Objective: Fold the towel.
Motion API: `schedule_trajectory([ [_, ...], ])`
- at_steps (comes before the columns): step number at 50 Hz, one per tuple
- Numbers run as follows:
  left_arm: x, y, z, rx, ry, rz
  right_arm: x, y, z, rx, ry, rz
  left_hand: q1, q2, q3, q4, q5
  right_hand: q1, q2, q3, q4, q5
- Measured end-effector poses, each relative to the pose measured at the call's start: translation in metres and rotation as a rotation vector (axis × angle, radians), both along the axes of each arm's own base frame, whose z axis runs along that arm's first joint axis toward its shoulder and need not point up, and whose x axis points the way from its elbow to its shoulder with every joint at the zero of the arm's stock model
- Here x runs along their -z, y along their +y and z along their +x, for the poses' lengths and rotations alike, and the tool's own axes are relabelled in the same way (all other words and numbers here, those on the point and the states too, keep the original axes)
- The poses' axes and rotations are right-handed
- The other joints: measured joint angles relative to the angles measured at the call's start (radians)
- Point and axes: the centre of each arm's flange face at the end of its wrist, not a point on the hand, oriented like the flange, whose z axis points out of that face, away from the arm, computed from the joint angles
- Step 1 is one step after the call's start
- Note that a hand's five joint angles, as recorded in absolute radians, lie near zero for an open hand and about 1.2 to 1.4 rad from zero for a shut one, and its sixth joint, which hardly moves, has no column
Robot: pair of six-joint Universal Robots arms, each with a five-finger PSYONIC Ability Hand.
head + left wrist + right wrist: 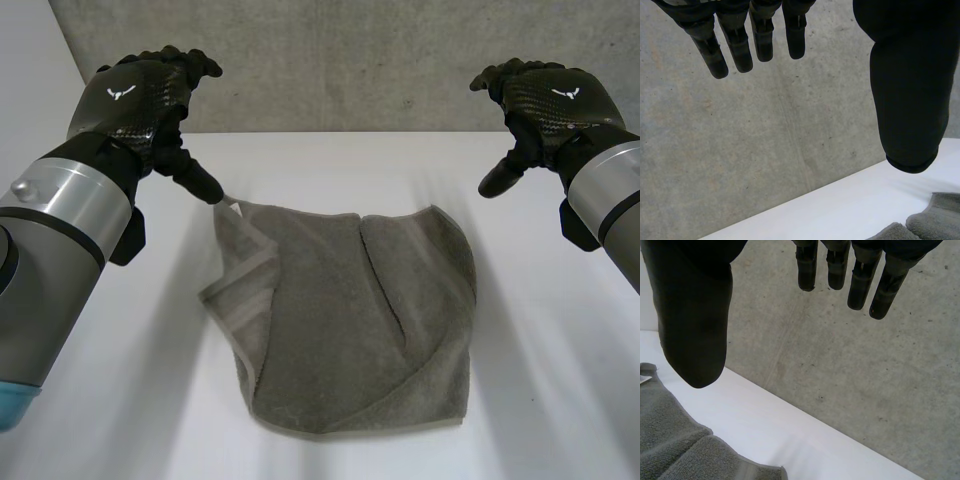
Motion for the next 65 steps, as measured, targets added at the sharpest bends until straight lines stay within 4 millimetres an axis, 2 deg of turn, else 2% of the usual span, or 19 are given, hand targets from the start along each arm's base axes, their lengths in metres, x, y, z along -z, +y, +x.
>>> schedule_trajectory([
  [9, 0.002, 0.000, 0.000, 0.004, -0.004, 0.005, 0.000, 0.000, 0.000, 0.002, 0.001, 0.000, 0.000, 0.000, 0.000, 0.000, 0.000, 0.000, 0.000, 0.000, 0.000, 0.000],
  [12, 0.004, 0.001, 0.000, 0.006, -0.007, 0.008, 0.000, 0.000, 0.000, 0.004, 0.002, -0.001, -0.063, -0.062, -0.062, -0.063, -0.050, -0.001, -0.003, -0.001, -0.001, -0.124],
  [18, 0.006, 0.002, 0.000, 0.011, -0.012, 0.016, 0.001, 0.000, -0.001, 0.006, 0.003, 0.000, -0.083, -0.080, -0.081, -0.081, -0.066, 0.053, 0.040, 0.043, 0.022, -0.073],
  [35, 0.007, 0.001, 0.001, 0.009, -0.020, 0.016, -0.001, 0.000, 0.000, 0.003, 0.005, -0.003, -0.107, -0.109, -0.110, -0.112, -0.073, -0.002, -0.003, -0.001, -0.004, -0.126],
  [39, 0.009, 0.003, -0.001, 0.030, -0.064, 0.004, -0.005, 0.002, -0.001, -0.002, 0.030, 0.000, -0.100, -0.093, -0.093, -0.094, -0.073, -0.002, -0.003, -0.001, -0.004, -0.126],
  [42, 0.021, 0.006, -0.006, 0.091, -0.193, -0.021, -0.003, 0.009, -0.005, -0.003, 0.128, 0.048, -0.087, -0.084, -0.084, -0.084, -0.073, -0.002, -0.003, -0.001, -0.004, -0.126],
  [46, 0.047, 0.010, -0.011, 0.186, -0.396, -0.053, 0.011, 0.021, -0.015, -0.015, 0.273, 0.151, -0.083, -0.081, -0.080, -0.082, -0.073, -0.002, -0.003, -0.001, -0.004, -0.126],
  [50, 0.091, 0.011, -0.008, 0.290, -0.636, -0.056, 0.048, 0.043, -0.024, -0.077, 0.410, 0.315, -0.086, -0.083, -0.082, -0.085, -0.073, 0.001, -0.003, 0.000, -0.004, -0.125],
  [53, 0.118, 0.009, -0.003, 0.339, -0.724, -0.026, 0.076, 0.061, -0.028, -0.136, 0.465, 0.414, -0.072, -0.070, -0.072, -0.073, -0.068, 0.019, 0.008, 0.010, 0.002, -0.115],
  [59, 0.155, 0.010, 0.000, 0.447, -0.762, 0.048, 0.125, 0.094, -0.029, -0.274, 0.497, 0.512, 0.019, 0.021, 0.020, 0.018, 0.023, 0.049, 0.031, 0.038, 0.004, -0.072],
  [65, 0.171, 0.012, -0.001, 0.527, -0.735, 0.093, 0.156, 0.115, -0.026, -0.367, 0.470, 0.483, 0.034, 0.037, 0.036, 0.034, 0.039, 0.110, 0.092, 0.101, 0.072, -0.012],
])
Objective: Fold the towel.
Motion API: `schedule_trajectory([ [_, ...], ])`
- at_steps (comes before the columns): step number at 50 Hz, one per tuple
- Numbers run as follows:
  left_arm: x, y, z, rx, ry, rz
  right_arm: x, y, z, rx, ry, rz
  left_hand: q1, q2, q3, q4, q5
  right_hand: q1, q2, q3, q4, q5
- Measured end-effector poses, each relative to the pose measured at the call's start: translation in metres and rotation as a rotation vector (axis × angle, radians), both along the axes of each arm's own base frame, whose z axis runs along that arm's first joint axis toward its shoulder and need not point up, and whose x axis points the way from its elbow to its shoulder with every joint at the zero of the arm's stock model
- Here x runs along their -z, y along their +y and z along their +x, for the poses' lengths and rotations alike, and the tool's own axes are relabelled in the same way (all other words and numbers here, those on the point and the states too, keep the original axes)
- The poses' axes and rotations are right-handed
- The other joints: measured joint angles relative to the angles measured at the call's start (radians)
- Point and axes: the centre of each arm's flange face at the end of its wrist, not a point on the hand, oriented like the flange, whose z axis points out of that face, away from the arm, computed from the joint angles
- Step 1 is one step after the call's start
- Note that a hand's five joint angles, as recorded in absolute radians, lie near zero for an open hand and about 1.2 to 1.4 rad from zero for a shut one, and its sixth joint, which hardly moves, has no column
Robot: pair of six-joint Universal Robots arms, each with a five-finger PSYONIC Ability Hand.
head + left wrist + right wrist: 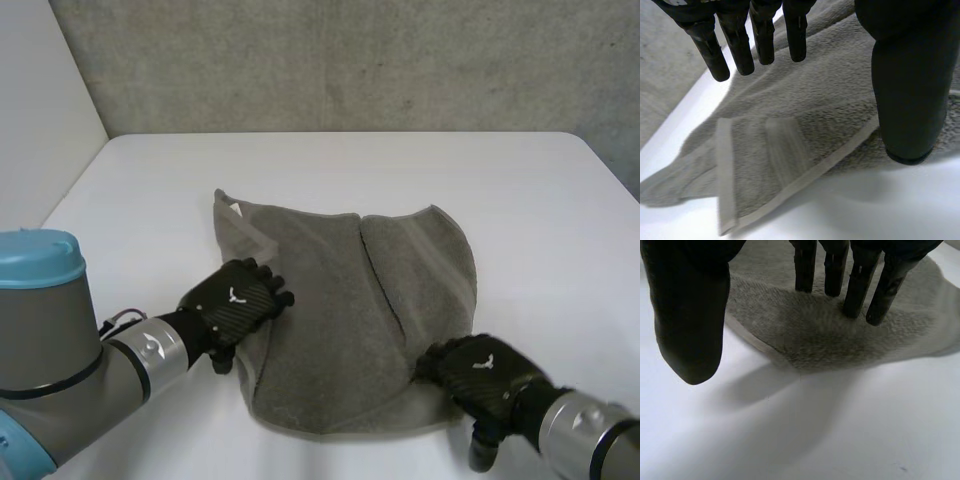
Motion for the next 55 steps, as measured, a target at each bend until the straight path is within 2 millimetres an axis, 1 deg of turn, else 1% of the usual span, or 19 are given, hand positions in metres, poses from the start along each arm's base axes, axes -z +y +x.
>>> schedule_trajectory([
  [3, 0.005, 0.000, 0.000, 0.010, 0.004, 0.020, 0.010, 0.004, 0.001, -0.020, -0.024, -0.031, 0.015, 0.014, 0.014, 0.014, 0.014, 0.021, 0.017, 0.026, 0.029, 0.027],
  [7, 0.012, -0.001, -0.001, 0.015, 0.002, 0.037, 0.018, 0.005, 0.003, -0.031, -0.049, -0.086, 0.056, 0.056, 0.057, 0.057, 0.054, 0.043, 0.043, 0.050, 0.057, 0.053],
  [14, 0.022, -0.006, -0.003, 0.012, -0.004, 0.044, 0.023, 0.000, 0.005, -0.034, -0.075, -0.175, 0.113, 0.112, 0.113, 0.112, 0.109, 0.075, 0.070, 0.081, 0.095, 0.086],
  [19, 0.026, -0.010, -0.004, 0.011, -0.004, 0.037, 0.024, -0.005, 0.006, -0.032, -0.086, -0.217, 0.190, 0.187, 0.187, 0.188, 0.185, 0.111, 0.121, 0.120, 0.130, 0.119],
  [24, 0.028, -0.015, -0.006, 0.008, 0.000, 0.024, 0.027, -0.010, 0.008, -0.030, -0.090, -0.243, 0.297, 0.296, 0.296, 0.298, 0.289, 0.304, 0.315, 0.303, 0.309, 0.294],
  [27, 0.029, -0.019, -0.008, 0.008, 0.004, 0.013, 0.029, -0.016, 0.009, -0.027, -0.091, -0.256, 0.413, 0.413, 0.413, 0.409, 0.401, 0.449, 0.459, 0.450, 0.459, 0.438],
  [29, 0.030, -0.021, -0.008, 0.008, 0.006, 0.006, 0.030, -0.019, 0.009, -0.024, -0.090, -0.259, 0.479, 0.480, 0.480, 0.483, 0.473, 0.514, 0.520, 0.514, 0.518, 0.498],
  [35, 0.028, -0.025, -0.010, 0.007, 0.016, -0.016, 0.034, -0.030, 0.011, -0.013, -0.086, -0.253, 0.651, 0.655, 0.651, 0.654, 0.645, 0.568, 0.563, 0.562, 0.569, 0.550],
  [36, 0.028, -0.025, -0.010, 0.008, 0.018, -0.021, 0.035, -0.032, 0.011, -0.012, -0.086, -0.252, 0.697, 0.706, 0.696, 0.700, 0.689, 0.608, 0.597, 0.595, 0.602, 0.585],
  [37, 0.027, -0.026, -0.010, 0.008, 0.020, -0.024, 0.035, -0.033, 0.011, -0.011, -0.086, -0.252, 0.739, 0.751, 0.749, 0.754, 0.739, 0.655, 0.651, 0.647, 0.655, 0.632],
  [40, 0.024, -0.026, -0.010, 0.007, 0.024, -0.036, 0.034, -0.037, 0.012, -0.010, -0.089, -0.256, 0.820, 0.856, 0.856, 0.857, 0.826, 0.927, 0.920, 0.910, 0.926, 0.909],
  [43, 0.019, -0.027, -0.010, 0.004, 0.029, -0.053, 0.030, -0.041, 0.013, -0.010, -0.094, -0.268, 0.838, 0.884, 0.884, 0.887, 0.850, 0.971, 0.955, 0.985, 0.998, 0.976],
  [46, 0.006, -0.028, -0.010, -0.002, 0.042, -0.084, 0.021, -0.047, 0.014, -0.004, -0.099, -0.282, 0.845, 0.893, 0.894, 0.898, 0.859, 0.971, 0.955, 0.987, 1.001, 0.977],
  [49, -0.015, -0.025, -0.009, -0.007, 0.063, -0.128, -0.003, -0.053, 0.013, 0.007, -0.110, -0.317, 0.845, 0.896, 0.897, 0.900, 0.859, 0.971, 0.955, 0.987, 1.001, 0.977],
  [50, -0.028, -0.022, -0.008, -0.011, 0.073, -0.151, -0.022, -0.055, 0.011, 0.015, -0.119, -0.348, 0.845, 0.897, 0.898, 0.901, 0.860, 0.971, 0.955, 0.987, 1.001, 0.977],
  [51, -0.033, -0.021, -0.008, -0.013, 0.077, -0.160, -0.029, -0.055, 0.010, 0.018, -0.122, -0.360, 0.845, 0.897, 0.898, 0.902, 0.860, 0.971, 0.955, 0.987, 1.001, 0.977],
  [52, -0.048, -0.017, -0.006, -0.023, 0.091, -0.186, -0.051, -0.056, 0.008, 0.027, -0.131, -0.391, 0.845, 0.897, 0.898, 0.902, 0.863, 0.971, 0.955, 0.987, 1.001, 0.977],
  [53, -0.056, -0.015, -0.005, -0.029, 0.100, -0.200, -0.061, -0.056, 0.007, 0.031, -0.135, -0.407, 0.845, 0.897, 0.898, 0.902, 0.863, 0.971, 0.955, 0.987, 1.001, 0.977],
  [55, -0.092, -0.004, 0.002, -0.063, 0.148, -0.258, -0.103, -0.055, 0.000, 0.051, -0.150, -0.467, 0.845, 0.898, 0.899, 0.903, 0.863, 0.971, 0.955, 0.987, 1.001, 0.977],
])
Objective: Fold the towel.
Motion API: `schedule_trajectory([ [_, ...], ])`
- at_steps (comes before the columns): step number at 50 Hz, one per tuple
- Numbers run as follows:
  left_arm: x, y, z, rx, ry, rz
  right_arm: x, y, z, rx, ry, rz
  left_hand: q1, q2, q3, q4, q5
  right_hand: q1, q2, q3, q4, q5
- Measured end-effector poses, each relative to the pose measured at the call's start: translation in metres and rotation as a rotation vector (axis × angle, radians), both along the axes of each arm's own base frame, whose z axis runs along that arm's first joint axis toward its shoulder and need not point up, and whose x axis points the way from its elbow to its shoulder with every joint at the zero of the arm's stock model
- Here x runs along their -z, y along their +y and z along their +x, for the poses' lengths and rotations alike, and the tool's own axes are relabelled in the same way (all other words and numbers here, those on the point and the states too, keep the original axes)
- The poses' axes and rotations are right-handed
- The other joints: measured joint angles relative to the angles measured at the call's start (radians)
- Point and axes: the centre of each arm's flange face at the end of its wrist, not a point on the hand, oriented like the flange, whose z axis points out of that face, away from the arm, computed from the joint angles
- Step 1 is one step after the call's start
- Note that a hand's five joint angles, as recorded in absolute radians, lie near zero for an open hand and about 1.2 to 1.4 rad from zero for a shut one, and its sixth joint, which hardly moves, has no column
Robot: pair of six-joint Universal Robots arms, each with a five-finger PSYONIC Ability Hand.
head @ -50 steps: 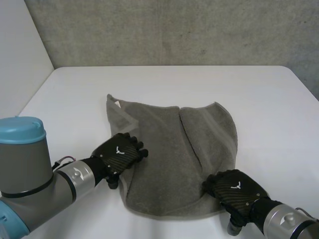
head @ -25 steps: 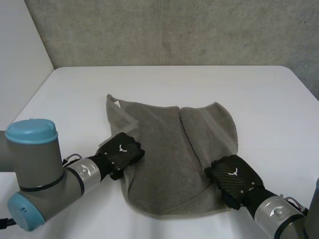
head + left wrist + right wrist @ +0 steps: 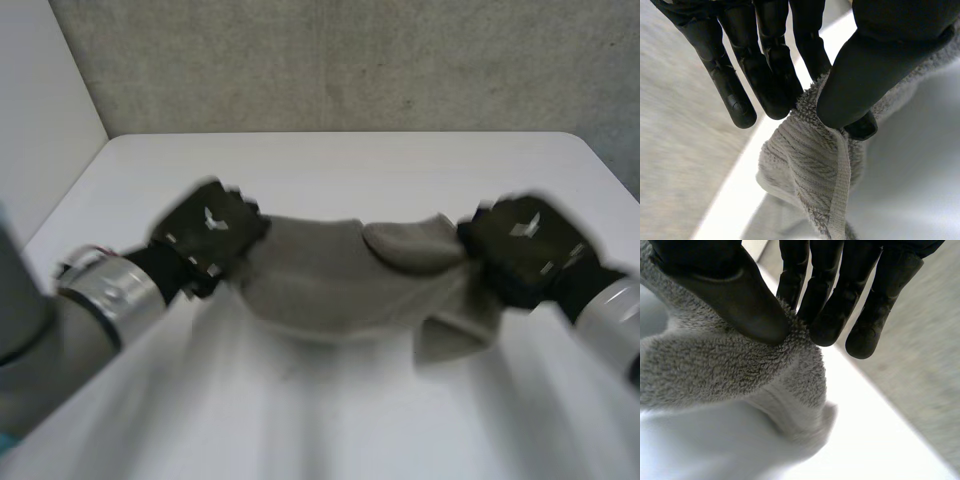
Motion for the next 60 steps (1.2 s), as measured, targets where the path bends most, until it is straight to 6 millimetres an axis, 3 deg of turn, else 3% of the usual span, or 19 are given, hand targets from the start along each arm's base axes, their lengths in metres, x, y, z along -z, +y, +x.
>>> schedule_trajectory([
  [4, -0.061, 0.021, 0.013, -0.054, 0.134, -0.100, -0.060, 0.003, -0.013, 0.046, -0.020, -0.064, 0.000, 0.001, 0.001, 0.000, 0.000, 0.000, 0.000, 0.000, 0.000, 0.000],
  [6, -0.082, 0.030, 0.018, -0.068, 0.194, -0.127, -0.079, 0.005, -0.017, 0.062, -0.023, -0.067, 0.000, 0.002, 0.001, 0.000, 0.000, 0.000, 0.000, 0.000, 0.000, 0.000],
  [9, -0.102, 0.040, 0.025, -0.082, 0.268, -0.133, -0.094, 0.003, -0.022, 0.082, -0.014, -0.023, 0.006, 0.002, 0.001, 0.000, 0.010, 0.000, 0.000, 0.000, 0.000, 0.004],
  [13, -0.101, 0.041, 0.027, -0.097, 0.285, -0.076, -0.087, -0.012, -0.022, 0.085, 0.015, 0.082, 0.006, 0.002, 0.001, 0.000, 0.010, 0.000, 0.000, 0.000, 0.000, 0.008],
  [17, -0.074, 0.030, 0.024, -0.116, 0.240, 0.055, -0.060, -0.038, -0.017, 0.071, 0.079, 0.201, 0.006, 0.003, 0.002, 0.000, 0.010, 0.000, 0.000, 0.000, 0.000, 0.008],
  [20, -0.041, 0.017, 0.018, -0.129, 0.183, 0.182, -0.033, -0.060, -0.007, 0.033, 0.147, 0.266, 0.006, 0.003, 0.002, 0.001, 0.010, 0.000, 0.000, 0.000, 0.000, 0.008],
  [22, -0.013, 0.007, 0.013, -0.137, 0.138, 0.278, -0.011, -0.076, 0.006, -0.005, 0.197, 0.290, 0.006, 0.003, 0.002, 0.001, 0.010, 0.000, 0.000, 0.000, 0.000, 0.008],
  [28, 0.033, -0.022, -0.004, -0.153, 0.097, 0.424, 0.036, -0.118, 0.037, -0.015, 0.286, 0.256, 0.006, 0.003, 0.002, 0.001, 0.010, -0.054, -0.037, -0.057, -0.061, -0.056],
  [29, 0.037, -0.025, -0.006, -0.154, 0.100, 0.434, 0.040, -0.122, 0.039, -0.010, 0.292, 0.251, 0.006, 0.003, 0.002, 0.001, 0.010, -0.107, -0.089, -0.117, -0.124, -0.105],
  [33, 0.049, -0.045, -0.016, -0.175, 0.136, 0.475, 0.056, -0.135, 0.049, 0.035, 0.283, 0.220, 0.006, 0.003, 0.002, 0.001, 0.010, -0.789, -0.787, -0.799, -0.803, -0.830],
  [34, 0.049, -0.048, -0.017, -0.179, 0.143, 0.478, 0.057, -0.135, 0.050, 0.041, 0.276, 0.217, 0.006, 0.003, 0.002, 0.001, 0.010, -0.861, -0.859, -0.854, -0.858, -0.887],
  [35, 0.049, -0.052, -0.019, -0.187, 0.157, 0.481, 0.056, -0.134, 0.050, 0.057, 0.251, 0.212, 0.006, 0.003, 0.002, 0.001, 0.010, -0.999, -0.996, -1.020, -1.023, -1.050],
  [37, 0.048, -0.056, -0.020, -0.196, 0.174, 0.480, 0.053, -0.130, 0.048, 0.077, 0.213, 0.207, 0.006, 0.003, 0.002, 0.001, 0.010, -1.053, -1.046, -1.080, -1.074, -1.091],
  [40, 0.044, -0.063, -0.021, -0.209, 0.199, 0.466, 0.045, -0.119, 0.043, 0.105, 0.146, 0.199, 0.006, 0.003, 0.002, 0.001, 0.010, -1.074, -1.049, -1.087, -1.075, -1.091],
  [45, 0.037, -0.070, -0.021, -0.229, 0.226, 0.421, 0.039, -0.082, 0.031, 0.133, 0.047, 0.183, 0.006, 0.003, 0.002, 0.001, 0.010, -1.078, -1.049, -1.087, -1.075, -1.091],
  [50, 0.035, -0.073, -0.020, -0.247, 0.236, 0.389, 0.053, -0.035, 0.019, 0.131, 0.010, 0.182, 0.006, 0.003, 0.002, 0.001, 0.010, -1.066, -1.042, -1.080, -1.072, -1.084],
  [60, 0.041, -0.073, -0.019, -0.260, 0.232, 0.392, 0.091, 0.013, 0.029, 0.040, 0.037, 0.192, 0.006, 0.003, 0.002, 0.001, 0.010, -0.874, -0.845, -0.875, -0.882, -0.866],
])
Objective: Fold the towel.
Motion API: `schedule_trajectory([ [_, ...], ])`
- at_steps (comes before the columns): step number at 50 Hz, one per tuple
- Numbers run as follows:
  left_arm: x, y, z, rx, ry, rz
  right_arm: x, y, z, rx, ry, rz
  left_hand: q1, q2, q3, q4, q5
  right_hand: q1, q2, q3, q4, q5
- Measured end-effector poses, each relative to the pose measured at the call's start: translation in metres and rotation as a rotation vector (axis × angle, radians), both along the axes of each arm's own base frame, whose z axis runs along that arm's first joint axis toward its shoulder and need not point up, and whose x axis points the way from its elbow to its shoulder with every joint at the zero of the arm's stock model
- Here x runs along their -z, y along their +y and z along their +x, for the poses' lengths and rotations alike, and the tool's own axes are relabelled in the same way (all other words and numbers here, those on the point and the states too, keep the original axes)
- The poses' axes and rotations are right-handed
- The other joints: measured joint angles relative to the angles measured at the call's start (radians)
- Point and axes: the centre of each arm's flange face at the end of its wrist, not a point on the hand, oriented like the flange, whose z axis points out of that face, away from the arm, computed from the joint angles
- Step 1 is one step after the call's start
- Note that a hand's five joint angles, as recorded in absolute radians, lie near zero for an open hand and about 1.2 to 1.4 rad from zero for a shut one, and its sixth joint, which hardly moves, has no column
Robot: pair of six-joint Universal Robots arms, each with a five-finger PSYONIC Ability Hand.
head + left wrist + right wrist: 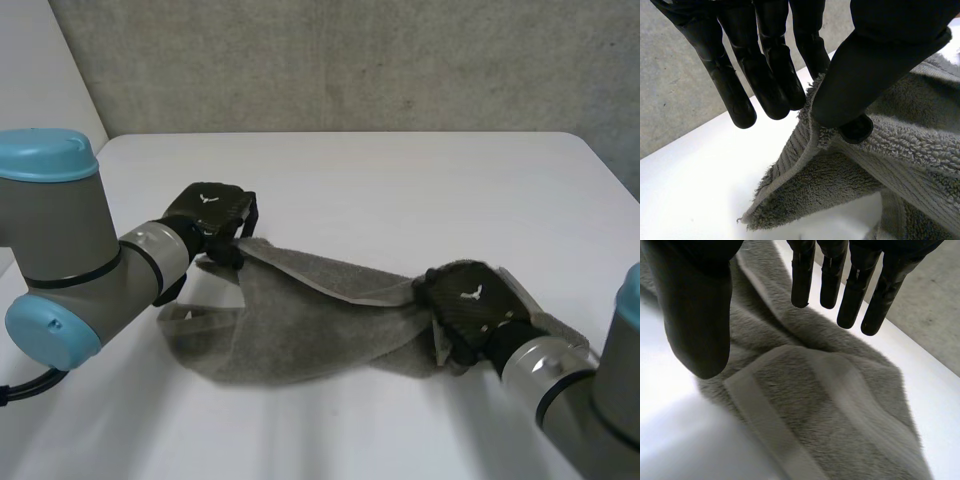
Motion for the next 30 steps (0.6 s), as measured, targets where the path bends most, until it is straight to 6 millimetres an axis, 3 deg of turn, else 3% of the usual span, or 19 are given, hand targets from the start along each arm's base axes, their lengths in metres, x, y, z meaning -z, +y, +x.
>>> schedule_trajectory([
  [7, 0.002, 0.000, 0.000, -0.001, 0.000, 0.004, 0.025, 0.002, 0.008, -0.023, 0.018, -0.030, 0.000, 0.000, 0.000, 0.000, 0.000, 0.074, 0.070, 0.066, 0.065, 0.064],
  [13, 0.005, 0.000, 0.000, -0.002, -0.001, 0.004, 0.042, -0.010, 0.009, -0.012, 0.095, -0.090, 0.000, 0.000, 0.000, 0.000, 0.000, 0.468, 0.465, 0.452, 0.454, 0.442],
  [17, 0.006, 0.000, 0.001, -0.005, -0.002, 0.006, 0.039, -0.020, 0.004, 0.039, 0.162, -0.158, 0.000, 0.000, 0.000, 0.000, 0.000, 0.624, 0.617, 0.603, 0.612, 0.599],
  [21, 0.007, 0.000, 0.002, -0.008, -0.004, 0.009, 0.023, -0.025, -0.001, 0.091, 0.182, -0.231, 0.000, 0.000, 0.000, 0.000, 0.000, 0.561, 0.553, 0.547, 0.548, 0.542],
  [25, 0.007, 0.000, 0.004, -0.012, -0.005, 0.011, 0.004, -0.026, -0.006, 0.128, 0.164, -0.284, 0.000, 0.000, 0.000, 0.000, 0.000, 0.299, 0.298, 0.289, 0.292, 0.272],
  [30, 0.007, 0.001, 0.005, -0.014, -0.004, 0.011, 0.000, -0.028, -0.011, 0.150, 0.140, -0.281, 0.000, 0.000, 0.000, 0.000, 0.000, 0.219, 0.226, 0.205, 0.207, 0.177],
])
